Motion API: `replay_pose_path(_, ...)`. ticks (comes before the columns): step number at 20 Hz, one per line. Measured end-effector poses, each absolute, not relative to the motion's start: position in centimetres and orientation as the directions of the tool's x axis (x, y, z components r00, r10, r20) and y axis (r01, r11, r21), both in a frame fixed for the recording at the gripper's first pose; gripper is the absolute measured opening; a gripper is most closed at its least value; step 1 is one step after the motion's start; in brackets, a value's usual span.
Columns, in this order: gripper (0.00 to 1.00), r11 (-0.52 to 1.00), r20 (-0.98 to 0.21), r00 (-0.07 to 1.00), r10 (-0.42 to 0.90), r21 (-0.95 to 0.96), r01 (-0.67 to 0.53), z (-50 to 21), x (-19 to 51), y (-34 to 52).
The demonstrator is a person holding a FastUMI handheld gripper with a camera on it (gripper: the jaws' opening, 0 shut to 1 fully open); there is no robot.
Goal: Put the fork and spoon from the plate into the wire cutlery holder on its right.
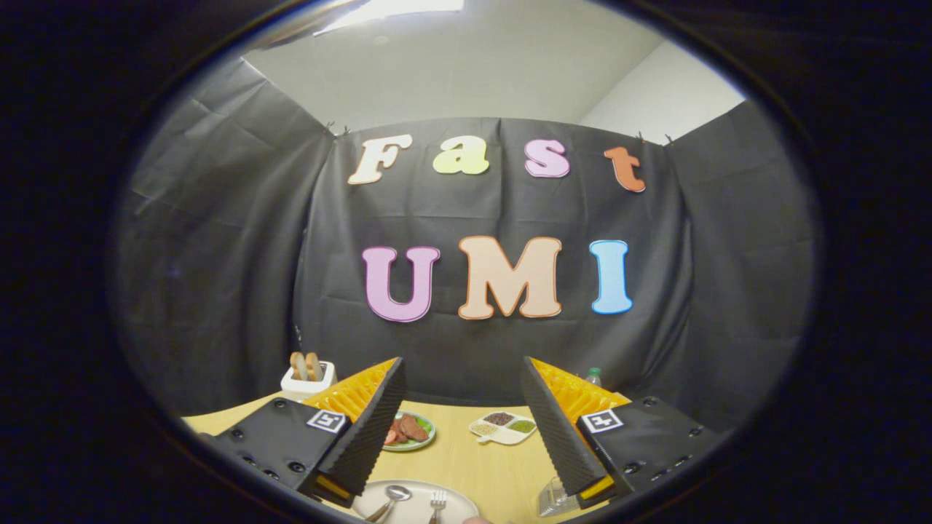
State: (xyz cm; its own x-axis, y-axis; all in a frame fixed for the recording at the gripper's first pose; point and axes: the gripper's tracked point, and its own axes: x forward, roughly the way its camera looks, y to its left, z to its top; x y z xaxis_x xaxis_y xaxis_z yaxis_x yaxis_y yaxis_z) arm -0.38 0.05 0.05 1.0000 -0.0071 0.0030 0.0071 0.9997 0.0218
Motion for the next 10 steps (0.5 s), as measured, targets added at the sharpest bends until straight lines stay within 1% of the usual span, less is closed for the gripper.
replay_pose_path(10,1.00,1.000,-0.002,1.000,0.005,0.026,-0.005,-0.19,-0.55,0.22)
